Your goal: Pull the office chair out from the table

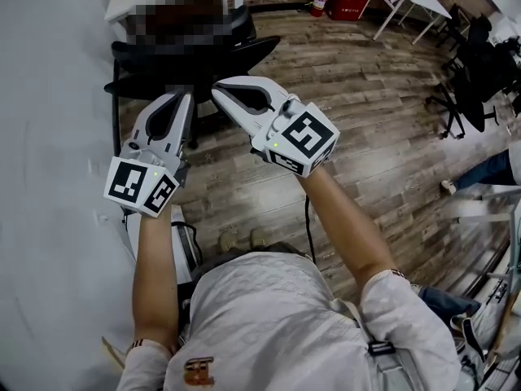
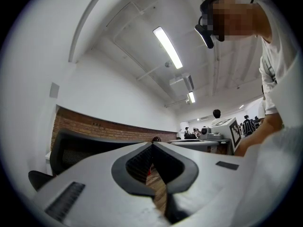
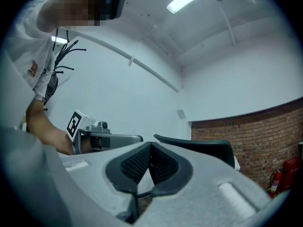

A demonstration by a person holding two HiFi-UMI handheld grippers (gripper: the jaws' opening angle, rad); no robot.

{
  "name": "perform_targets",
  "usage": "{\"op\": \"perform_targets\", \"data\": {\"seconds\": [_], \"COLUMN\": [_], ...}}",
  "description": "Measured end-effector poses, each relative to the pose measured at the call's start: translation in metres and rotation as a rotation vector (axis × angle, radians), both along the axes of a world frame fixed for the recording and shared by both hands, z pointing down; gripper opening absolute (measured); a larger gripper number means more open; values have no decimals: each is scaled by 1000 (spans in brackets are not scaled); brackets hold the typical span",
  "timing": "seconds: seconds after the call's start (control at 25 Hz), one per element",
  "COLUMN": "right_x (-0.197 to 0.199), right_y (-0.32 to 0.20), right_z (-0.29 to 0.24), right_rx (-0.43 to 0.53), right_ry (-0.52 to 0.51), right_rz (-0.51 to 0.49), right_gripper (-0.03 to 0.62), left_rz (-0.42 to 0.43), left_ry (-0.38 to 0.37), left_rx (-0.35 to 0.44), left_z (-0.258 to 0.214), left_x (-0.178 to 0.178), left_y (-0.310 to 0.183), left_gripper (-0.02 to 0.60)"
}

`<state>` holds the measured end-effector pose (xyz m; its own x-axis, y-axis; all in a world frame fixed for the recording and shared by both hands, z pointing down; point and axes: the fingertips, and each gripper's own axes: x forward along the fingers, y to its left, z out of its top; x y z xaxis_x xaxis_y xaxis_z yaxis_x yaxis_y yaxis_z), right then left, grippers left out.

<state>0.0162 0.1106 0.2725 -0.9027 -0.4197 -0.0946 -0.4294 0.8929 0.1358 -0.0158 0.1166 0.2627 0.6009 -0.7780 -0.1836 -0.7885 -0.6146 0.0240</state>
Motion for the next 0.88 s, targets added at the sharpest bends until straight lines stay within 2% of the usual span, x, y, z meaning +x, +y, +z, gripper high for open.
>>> {"op": "perform_targets", "data": {"seconds": [0.88], "right_x": [-7], "right_y": [12], "right_z": [5], "right_rx": [-12], "right_ry": [-2], "right_rz": [-8], "right_gripper": [0], "left_rz": [8], "left_ry": [-10], "left_rx": [-7], "left_z": [2], "left_x": [-5], "left_y": [15], "left_gripper": [0]}}
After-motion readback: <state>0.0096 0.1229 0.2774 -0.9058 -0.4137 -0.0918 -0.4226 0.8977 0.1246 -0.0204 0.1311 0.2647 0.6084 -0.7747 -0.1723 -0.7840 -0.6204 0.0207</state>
